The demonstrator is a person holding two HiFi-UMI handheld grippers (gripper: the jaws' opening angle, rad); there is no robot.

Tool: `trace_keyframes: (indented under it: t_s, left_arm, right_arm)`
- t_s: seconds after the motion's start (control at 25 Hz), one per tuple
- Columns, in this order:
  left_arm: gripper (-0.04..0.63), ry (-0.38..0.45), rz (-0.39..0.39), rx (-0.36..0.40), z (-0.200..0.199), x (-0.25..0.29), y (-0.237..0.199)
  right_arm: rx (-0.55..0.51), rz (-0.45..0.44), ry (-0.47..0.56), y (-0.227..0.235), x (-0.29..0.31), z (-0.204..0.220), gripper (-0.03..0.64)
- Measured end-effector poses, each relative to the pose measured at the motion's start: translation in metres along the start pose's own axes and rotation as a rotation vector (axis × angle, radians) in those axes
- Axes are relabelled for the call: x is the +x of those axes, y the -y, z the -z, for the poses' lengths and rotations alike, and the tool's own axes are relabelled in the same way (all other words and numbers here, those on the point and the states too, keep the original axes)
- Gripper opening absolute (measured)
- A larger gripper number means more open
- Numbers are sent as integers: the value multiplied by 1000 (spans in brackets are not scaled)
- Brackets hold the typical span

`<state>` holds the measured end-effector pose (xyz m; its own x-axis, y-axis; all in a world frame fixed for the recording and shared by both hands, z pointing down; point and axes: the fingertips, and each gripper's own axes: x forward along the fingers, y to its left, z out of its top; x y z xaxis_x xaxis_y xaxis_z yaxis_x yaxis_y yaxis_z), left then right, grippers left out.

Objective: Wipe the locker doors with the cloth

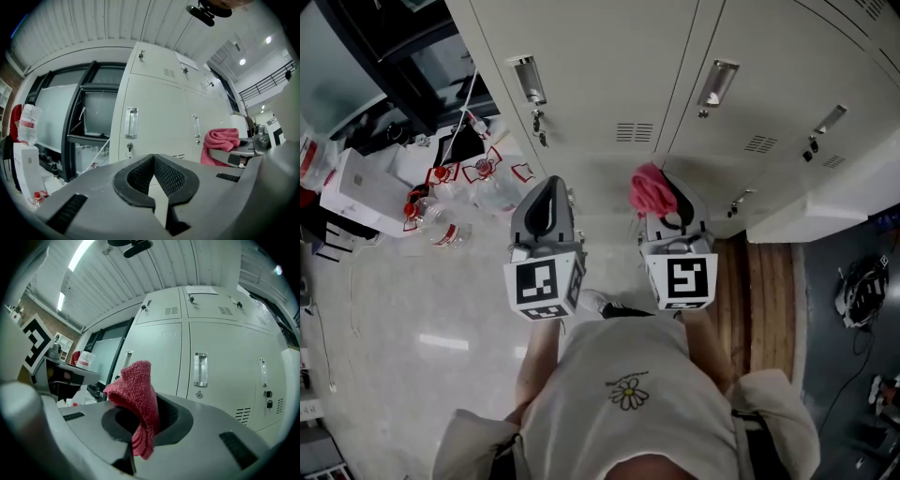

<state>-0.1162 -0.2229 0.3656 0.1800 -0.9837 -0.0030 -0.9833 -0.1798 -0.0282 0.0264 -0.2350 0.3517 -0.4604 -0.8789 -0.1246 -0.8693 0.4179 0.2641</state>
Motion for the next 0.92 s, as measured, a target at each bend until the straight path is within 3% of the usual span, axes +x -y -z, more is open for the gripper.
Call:
trace_keyframes:
  t_s: [0.16,0.92]
  left_arm:
    - [17,41,0,13,-9,-2,0]
    - [17,48,4,-1,-11,-6,-1]
  right_arm:
    - [2,-11,8,-4,-3,-2,31]
    - [25,-14,-61,-5,-14,14,31]
